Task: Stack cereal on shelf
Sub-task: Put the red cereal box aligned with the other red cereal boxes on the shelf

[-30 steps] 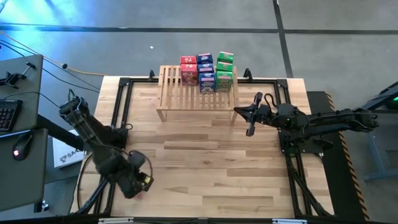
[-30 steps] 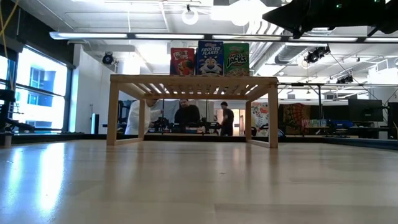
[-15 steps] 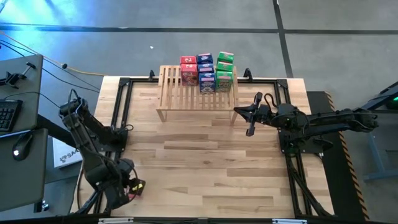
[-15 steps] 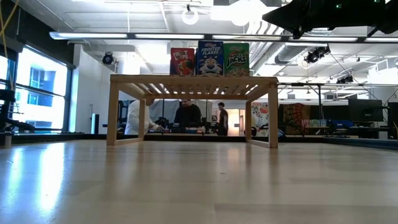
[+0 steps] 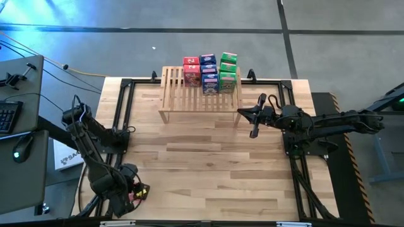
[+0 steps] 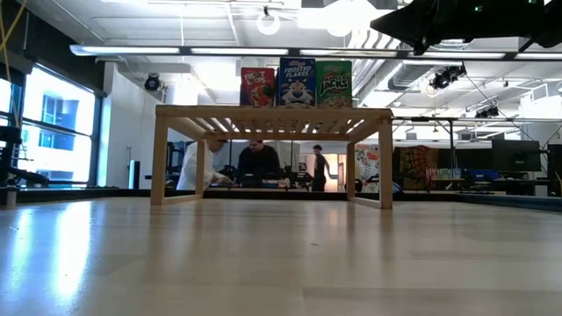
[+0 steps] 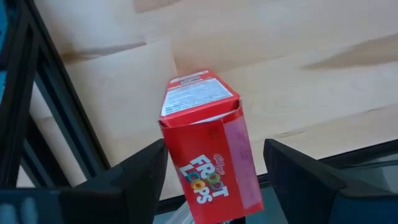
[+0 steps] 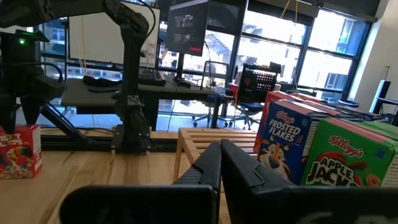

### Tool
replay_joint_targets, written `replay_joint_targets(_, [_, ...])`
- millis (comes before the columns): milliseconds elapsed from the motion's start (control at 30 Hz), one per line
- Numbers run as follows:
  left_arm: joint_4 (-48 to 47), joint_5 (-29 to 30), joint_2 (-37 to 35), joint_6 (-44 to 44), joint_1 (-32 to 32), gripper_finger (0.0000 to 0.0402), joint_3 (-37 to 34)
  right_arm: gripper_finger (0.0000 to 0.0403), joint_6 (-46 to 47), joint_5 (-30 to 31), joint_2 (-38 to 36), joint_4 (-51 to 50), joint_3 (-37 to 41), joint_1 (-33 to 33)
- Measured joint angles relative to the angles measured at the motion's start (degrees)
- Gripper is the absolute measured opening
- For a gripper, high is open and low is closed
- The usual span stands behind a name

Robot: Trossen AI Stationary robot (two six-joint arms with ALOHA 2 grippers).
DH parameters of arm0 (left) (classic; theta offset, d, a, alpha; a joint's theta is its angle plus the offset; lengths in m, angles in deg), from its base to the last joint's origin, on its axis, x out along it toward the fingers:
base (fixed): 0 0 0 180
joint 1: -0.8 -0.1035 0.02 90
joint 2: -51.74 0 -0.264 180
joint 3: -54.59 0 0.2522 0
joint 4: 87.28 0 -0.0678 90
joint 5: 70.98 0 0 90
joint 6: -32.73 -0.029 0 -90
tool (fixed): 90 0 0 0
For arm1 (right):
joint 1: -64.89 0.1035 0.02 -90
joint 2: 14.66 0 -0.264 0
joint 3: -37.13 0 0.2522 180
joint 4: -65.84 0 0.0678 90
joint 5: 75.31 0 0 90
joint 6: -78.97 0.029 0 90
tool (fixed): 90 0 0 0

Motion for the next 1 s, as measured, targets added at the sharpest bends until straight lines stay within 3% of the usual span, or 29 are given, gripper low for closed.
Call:
replay_joint_targets(333, [0.82, -0.03, 2.2, -0.87, 0.5, 0.0253, -0.02, 0.0, 0.02, 0.02, 0.0, -0.04, 0.0, 0.01])
replay_joint_targets(633, [0.56, 2.2, 2.51, -10.77, -0.72, 0.0184, -0.02, 0.0, 0.02, 0.02, 0.0, -0.09, 0.0, 0.01])
replay_joint_targets(833, [0.21, 4.34, 0.23, -25.7, -4.76, 0.0144, -0.02, 0.0, 0.5, 0.02, 0.0, -0.02, 0.0, 0.02])
replay_joint_targets(1000, [0.23, 7.37, -4.22, -47.16, -12.51, 0.0132, -0.02, 0.0, 0.63, -0.71, 0.0, 0.04, 0.0, 0.02])
